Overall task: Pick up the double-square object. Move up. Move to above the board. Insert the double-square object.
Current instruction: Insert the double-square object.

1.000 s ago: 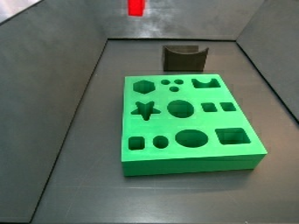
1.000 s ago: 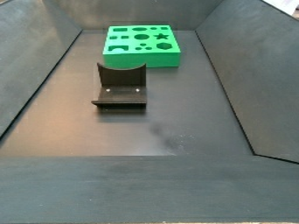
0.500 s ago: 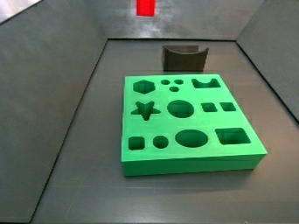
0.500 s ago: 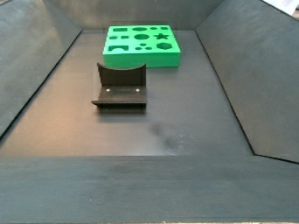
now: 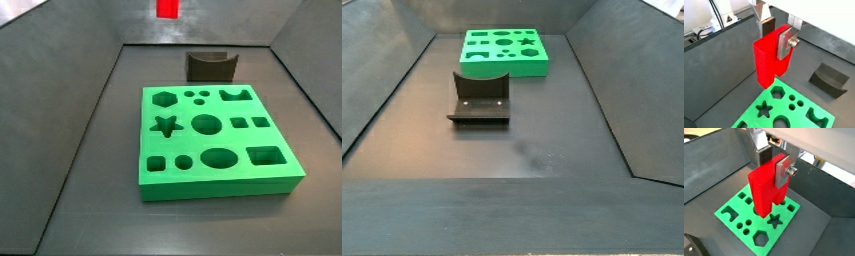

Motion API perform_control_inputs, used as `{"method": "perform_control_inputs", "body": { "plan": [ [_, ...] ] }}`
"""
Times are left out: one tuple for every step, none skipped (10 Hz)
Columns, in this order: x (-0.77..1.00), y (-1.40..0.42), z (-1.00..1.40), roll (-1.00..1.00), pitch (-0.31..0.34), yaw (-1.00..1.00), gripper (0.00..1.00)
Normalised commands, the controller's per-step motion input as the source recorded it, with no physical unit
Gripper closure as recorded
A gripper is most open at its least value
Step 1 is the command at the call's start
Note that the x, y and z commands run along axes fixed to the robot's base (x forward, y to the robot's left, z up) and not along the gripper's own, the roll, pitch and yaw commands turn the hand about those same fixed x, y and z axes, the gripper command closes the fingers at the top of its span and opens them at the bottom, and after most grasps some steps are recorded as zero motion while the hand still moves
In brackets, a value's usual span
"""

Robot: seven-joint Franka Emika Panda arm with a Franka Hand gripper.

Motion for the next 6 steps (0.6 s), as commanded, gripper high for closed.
{"method": "perform_control_inputs", "body": {
  "plan": [
    [0.12,-0.05,0.00,0.00,0.000,0.00,1.00],
    [0.53,-0.03,-0.04,0.00,0.000,-0.23,1.00],
    [0.62,0.00,-0.07,0.00,-0.034,-0.39,1.00],
    [0.71,0.00,-0.11,0.00,0.000,-0.45,1.00],
    [0.60,0.00,-0.20,0.01,0.000,-0.56,1.00],
    [0.45,0.00,-0.35,0.05,0.000,-0.69,1.00]
  ]
}}
